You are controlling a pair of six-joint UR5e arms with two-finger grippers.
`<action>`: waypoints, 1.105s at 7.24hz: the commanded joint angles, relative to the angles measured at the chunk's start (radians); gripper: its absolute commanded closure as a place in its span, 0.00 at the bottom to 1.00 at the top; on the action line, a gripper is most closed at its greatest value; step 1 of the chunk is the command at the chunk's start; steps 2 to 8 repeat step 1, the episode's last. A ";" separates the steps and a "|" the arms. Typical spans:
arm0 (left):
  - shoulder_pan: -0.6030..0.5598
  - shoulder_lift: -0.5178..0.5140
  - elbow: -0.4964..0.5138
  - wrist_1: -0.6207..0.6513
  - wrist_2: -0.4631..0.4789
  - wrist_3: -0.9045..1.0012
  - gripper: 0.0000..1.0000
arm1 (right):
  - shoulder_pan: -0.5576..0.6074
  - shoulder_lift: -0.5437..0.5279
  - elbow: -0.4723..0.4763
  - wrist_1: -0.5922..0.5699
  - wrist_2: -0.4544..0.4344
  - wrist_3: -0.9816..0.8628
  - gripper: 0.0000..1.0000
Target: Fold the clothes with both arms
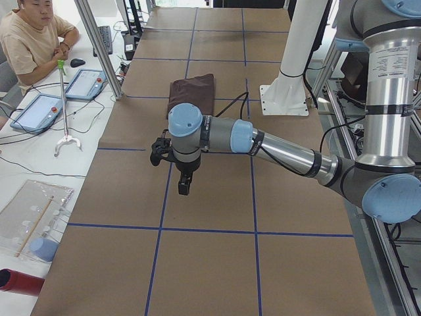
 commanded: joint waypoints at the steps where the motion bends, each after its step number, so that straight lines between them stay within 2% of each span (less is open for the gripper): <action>1: 0.000 0.000 -0.017 0.004 -0.009 0.000 0.00 | 0.000 0.000 0.006 0.000 -0.003 0.001 0.00; 8: 0.000 0.000 -0.017 0.004 -0.009 0.000 0.00 | 0.000 0.000 0.006 0.000 -0.003 0.001 0.00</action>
